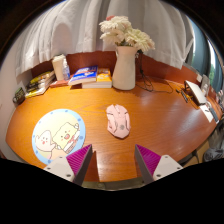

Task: Arrange mouse

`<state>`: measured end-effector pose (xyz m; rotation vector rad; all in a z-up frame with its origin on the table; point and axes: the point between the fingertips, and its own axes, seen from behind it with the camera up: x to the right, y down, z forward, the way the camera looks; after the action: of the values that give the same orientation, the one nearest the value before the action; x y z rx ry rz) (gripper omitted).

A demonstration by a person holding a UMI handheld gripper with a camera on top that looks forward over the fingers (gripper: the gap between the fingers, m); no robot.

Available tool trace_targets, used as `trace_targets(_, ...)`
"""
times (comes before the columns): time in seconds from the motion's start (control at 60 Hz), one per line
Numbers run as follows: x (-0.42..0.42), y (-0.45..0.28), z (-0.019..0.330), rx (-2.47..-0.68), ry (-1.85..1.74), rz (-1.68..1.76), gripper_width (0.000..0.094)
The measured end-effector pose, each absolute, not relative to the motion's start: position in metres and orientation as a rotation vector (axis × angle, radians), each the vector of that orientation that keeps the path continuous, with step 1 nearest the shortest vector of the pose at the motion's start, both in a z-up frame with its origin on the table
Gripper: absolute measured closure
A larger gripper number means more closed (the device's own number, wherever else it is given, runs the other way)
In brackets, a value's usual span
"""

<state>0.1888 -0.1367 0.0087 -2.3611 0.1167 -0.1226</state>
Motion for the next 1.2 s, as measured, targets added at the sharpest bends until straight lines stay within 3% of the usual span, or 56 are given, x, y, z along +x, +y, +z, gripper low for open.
trace_targets(0.217, 0.208, -0.045, -0.005, -2.376, 0.107, -0.103, 0.0100)
trace_targets(0.433, 0.209, -0.009, -0.013, -2.396, 0.107, -0.054, 0.0374)
trace_targets(0.617, 0.210, -0.009, -0.016, -2.410, 0.091, -0.078, 0.0525)
trace_targets(0.783, 0.212, -0.009, -0.010, -2.442, 0.136, -0.067, 0.0543)
trace_targets(0.883, 0.220, -0.006, 0.031, -2.381, 0.156, -0.119, 0.0542)
trace_targets(1.1, 0.203, -0.006, 0.183, -2.141, 0.161, -0.166, 0.0540)
trace_targets(1.2, 0.170, -0.015, 0.237, -2.070, 0.147, -0.144, 0.0540)
